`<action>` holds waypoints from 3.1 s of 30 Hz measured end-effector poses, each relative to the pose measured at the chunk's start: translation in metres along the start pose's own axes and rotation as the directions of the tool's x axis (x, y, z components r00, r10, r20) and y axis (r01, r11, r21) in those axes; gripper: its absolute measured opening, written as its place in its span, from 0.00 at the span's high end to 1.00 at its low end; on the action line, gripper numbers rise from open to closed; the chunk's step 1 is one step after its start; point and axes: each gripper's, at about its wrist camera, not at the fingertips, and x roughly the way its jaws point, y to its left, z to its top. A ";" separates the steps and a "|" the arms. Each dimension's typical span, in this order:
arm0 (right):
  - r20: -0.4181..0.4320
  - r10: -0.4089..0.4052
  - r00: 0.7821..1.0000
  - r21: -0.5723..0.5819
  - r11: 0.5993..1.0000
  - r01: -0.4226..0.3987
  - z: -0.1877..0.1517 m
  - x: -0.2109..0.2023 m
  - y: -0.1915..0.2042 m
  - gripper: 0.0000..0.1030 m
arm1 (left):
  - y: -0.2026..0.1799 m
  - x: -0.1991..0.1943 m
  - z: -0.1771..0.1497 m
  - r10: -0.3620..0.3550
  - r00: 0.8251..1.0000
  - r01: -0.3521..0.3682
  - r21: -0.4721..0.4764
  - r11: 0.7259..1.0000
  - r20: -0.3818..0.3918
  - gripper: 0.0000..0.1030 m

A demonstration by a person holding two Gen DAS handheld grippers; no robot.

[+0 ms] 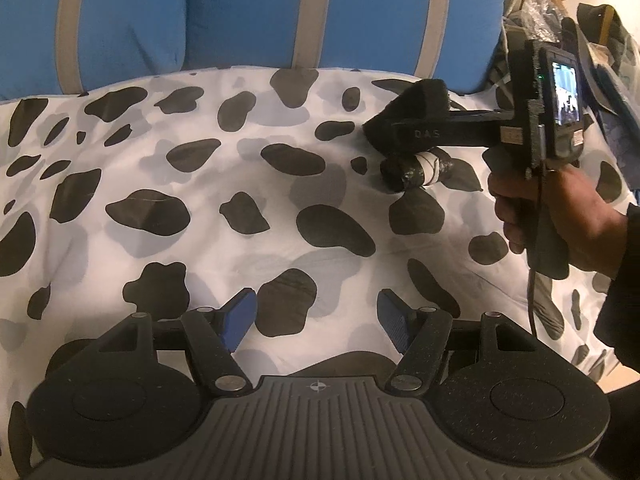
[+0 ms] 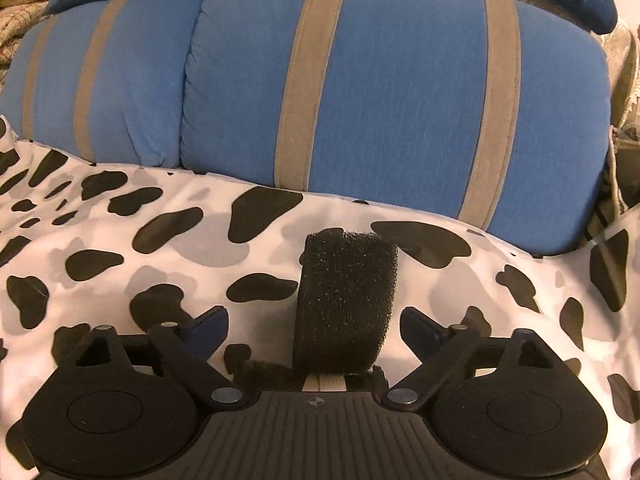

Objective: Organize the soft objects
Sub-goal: 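Grasp the black foam pad of the strap with the right tool, then grasp the taped black roll with the left tool while the right tool holds the foam pad, then lift the strap with both tools and carry it to the cardboard box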

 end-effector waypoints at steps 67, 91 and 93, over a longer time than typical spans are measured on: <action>-0.154 0.081 0.985 0.109 0.992 -0.065 -0.056 -0.194 -0.088 0.56 | -0.101 0.162 0.086 -0.220 0.968 0.115 0.569 0.814 0.119 0.36; -0.165 0.027 0.986 0.095 0.995 -0.011 -0.051 -0.174 -0.070 0.57 | -0.052 0.113 0.085 -0.154 0.985 0.118 0.355 0.927 0.077 0.61; -0.158 0.030 0.987 0.090 0.996 -0.016 -0.048 -0.173 -0.066 0.57 | -0.048 0.101 0.083 -0.140 0.986 0.100 0.344 0.934 0.093 0.61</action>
